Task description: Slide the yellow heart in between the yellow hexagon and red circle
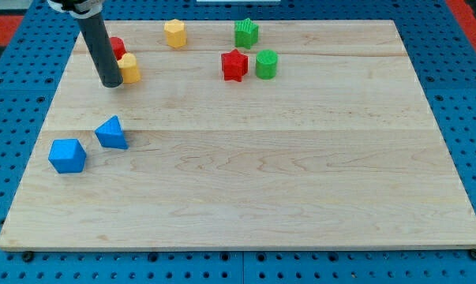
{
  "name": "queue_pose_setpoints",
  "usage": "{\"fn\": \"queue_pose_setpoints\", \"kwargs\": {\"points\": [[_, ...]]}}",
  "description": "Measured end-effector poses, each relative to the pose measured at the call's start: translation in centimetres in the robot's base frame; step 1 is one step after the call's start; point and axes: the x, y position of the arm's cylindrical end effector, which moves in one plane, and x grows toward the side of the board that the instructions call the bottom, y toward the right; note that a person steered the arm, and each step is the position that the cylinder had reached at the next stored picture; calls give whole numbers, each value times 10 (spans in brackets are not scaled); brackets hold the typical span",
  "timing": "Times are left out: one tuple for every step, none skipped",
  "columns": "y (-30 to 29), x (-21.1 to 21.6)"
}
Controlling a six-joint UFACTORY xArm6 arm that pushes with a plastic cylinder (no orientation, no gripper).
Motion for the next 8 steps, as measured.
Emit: {"fn": "queue_pose_setpoints", "kwargs": {"points": [[11, -22], [22, -50], [32, -54], [40, -37], [69, -43], [86, -55], [77, -67], [72, -86]]}}
